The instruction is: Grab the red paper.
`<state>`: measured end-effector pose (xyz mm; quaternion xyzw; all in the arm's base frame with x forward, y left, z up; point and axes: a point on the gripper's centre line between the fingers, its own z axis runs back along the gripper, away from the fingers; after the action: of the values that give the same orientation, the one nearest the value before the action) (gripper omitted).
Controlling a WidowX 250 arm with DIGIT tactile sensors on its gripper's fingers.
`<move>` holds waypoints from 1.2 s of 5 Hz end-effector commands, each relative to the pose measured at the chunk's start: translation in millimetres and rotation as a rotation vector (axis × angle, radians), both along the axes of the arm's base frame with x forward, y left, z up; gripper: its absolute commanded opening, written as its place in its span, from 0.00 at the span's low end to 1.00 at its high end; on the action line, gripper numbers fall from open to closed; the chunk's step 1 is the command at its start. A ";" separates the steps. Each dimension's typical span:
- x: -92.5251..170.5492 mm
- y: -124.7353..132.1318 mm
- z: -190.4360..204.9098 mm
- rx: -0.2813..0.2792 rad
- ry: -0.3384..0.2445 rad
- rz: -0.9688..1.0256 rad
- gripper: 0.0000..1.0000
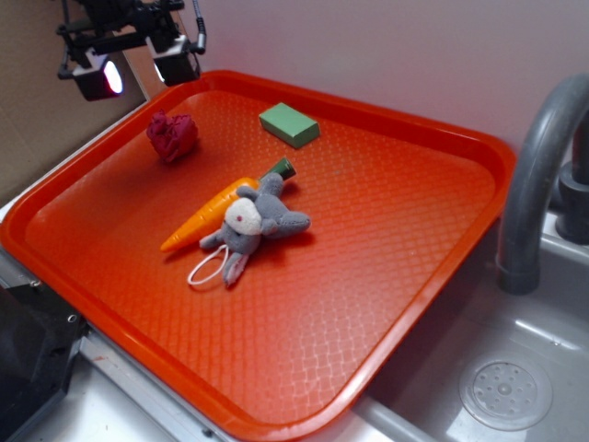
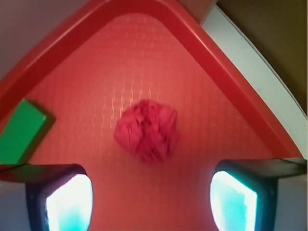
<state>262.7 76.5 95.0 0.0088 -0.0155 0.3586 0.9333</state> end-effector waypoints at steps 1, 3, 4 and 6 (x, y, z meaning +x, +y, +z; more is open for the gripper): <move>10.5 13.7 -24.0 -0.019 -0.027 -0.010 1.00; 9.4 4.5 -58.3 -0.050 0.048 -0.053 1.00; 9.5 2.5 -72.9 -0.033 0.100 -0.054 1.00; 6.0 -0.7 -57.0 0.009 0.103 -0.075 0.00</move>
<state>267.6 67.2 24.3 0.0312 0.0593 0.3212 0.9447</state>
